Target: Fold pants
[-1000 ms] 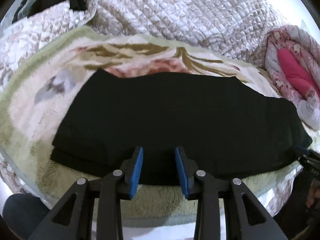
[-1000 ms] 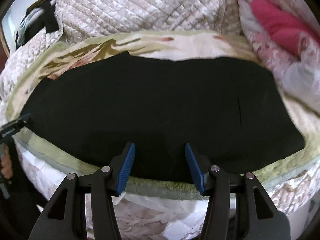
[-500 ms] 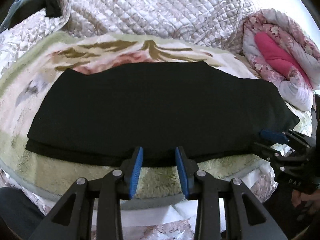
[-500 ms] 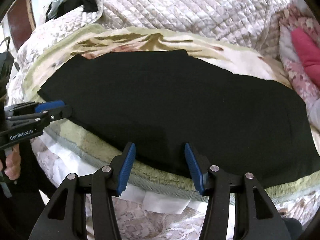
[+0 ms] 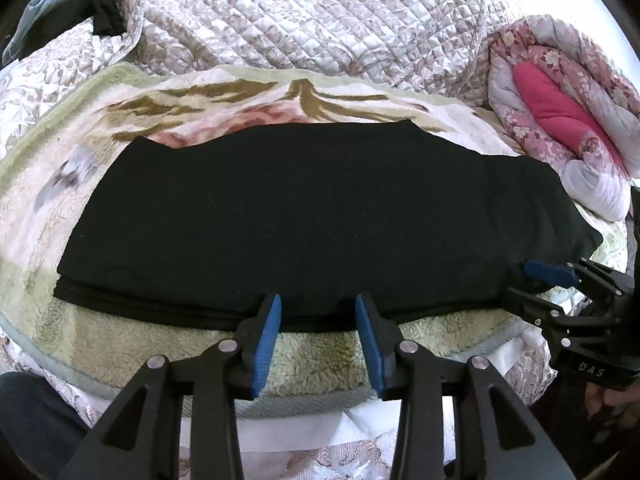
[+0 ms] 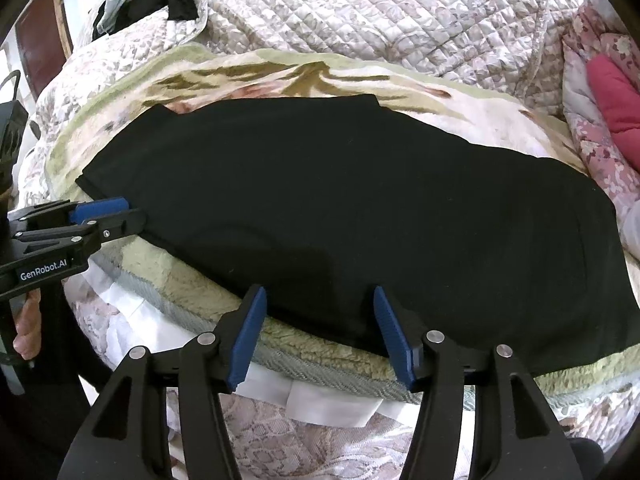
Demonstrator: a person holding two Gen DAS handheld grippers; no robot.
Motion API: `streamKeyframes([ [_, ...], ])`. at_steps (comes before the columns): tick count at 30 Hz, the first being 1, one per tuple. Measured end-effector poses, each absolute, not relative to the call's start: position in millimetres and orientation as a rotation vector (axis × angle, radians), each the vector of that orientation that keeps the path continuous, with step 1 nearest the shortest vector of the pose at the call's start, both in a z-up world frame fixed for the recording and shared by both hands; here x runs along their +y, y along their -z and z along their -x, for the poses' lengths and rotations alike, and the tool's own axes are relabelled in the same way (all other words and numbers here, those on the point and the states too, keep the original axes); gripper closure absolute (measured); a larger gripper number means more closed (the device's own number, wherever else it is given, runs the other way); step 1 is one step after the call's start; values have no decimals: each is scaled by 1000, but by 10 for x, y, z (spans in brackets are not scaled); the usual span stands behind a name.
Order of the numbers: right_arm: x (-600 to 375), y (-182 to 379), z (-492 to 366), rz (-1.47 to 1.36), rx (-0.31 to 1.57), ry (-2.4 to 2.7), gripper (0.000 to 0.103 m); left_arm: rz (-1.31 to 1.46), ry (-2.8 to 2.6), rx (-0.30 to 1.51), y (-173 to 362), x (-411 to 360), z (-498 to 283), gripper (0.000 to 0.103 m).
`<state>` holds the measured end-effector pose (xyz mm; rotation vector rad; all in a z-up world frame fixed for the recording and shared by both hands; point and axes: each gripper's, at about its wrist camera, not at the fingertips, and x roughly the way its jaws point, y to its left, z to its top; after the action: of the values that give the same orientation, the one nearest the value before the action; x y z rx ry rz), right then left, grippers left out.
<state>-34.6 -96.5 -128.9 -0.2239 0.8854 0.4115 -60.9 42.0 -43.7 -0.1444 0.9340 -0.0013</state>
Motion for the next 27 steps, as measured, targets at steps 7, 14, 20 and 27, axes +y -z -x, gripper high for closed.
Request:
streamKeyframes([
  [7,-907,1209,433,273,848,-406,32,92,-4,964,399,370,621,54],
  [14,-1143,1057,390,212,780,-327,33,137,-97,932,319,652,638,54],
  [20,-1210,1247,272,201,859,-288,37,160,-175,949,411,893,651,54],
  [27,-1230,1236,266,185,868,-291,37,164,-187,944,428,900,699,54],
])
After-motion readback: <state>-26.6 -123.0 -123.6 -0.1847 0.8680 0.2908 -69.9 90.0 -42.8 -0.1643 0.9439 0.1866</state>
